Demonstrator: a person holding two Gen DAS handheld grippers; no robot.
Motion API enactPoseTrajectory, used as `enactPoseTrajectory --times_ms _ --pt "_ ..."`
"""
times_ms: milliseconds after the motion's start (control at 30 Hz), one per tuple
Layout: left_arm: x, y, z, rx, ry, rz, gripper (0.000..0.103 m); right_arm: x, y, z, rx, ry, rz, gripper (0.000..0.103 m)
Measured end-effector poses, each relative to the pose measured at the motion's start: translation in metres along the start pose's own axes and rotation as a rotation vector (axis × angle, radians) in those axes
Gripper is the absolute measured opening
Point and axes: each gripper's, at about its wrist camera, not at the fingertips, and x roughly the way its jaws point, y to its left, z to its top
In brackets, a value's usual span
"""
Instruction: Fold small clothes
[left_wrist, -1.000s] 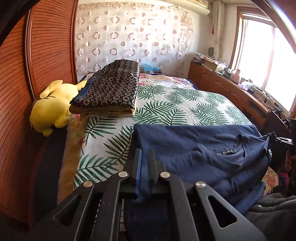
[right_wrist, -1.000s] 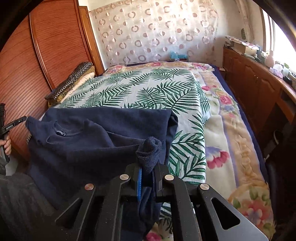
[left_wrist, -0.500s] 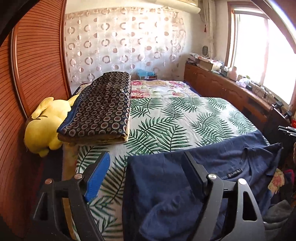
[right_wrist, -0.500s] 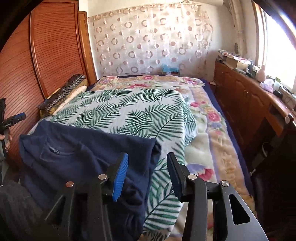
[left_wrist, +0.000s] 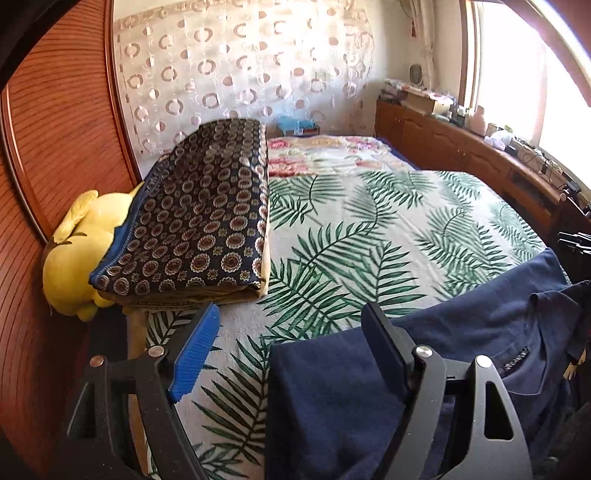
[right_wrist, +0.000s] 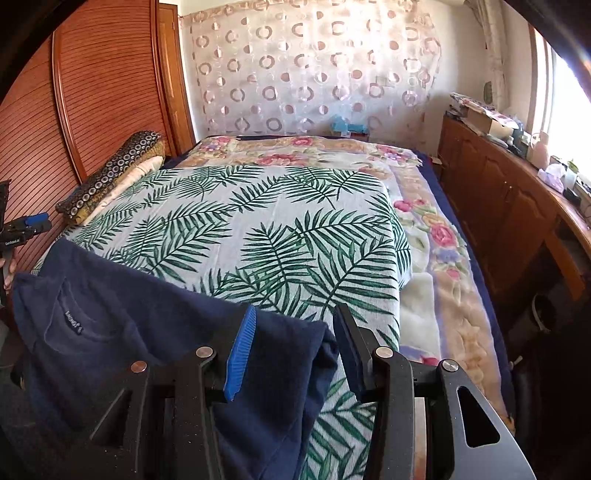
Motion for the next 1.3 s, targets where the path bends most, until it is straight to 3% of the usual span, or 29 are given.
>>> enactPoseTrajectory --times_ms 300,533,600,733,900,1300 --pt "0.025 0.004 -0.022 -0.026 0.092 0.026 0.08 0.016 -0.006 0.001 0.008 0.058 -0.003 0.045" --pt "0.032 0.002 -0.029 -0.032 0.108 0.027 0.08 0.027 -0.012 -0.001 0.013 0.09 -0.002 0.045" --pt "0.032 0.002 -0.029 -0.033 0.111 0.027 0.08 0.03 -0.013 0.0 0.009 0.109 -0.013 0.053" --pt "0.035 0.005 -0.031 -0.038 0.122 0.023 0.08 0.035 -0.016 0.0 0.011 0.126 -0.007 0.054" --pt "0.039 0.009 -0.033 -0.061 0.145 0.004 0.08 0.039 -0.018 0.005 -0.011 0.146 -0.025 0.065" --pt "0.042 0.012 -0.032 -0.044 0.172 -0.018 0.082 0.039 -0.008 0.004 -0.068 0.167 0.044 0.067"
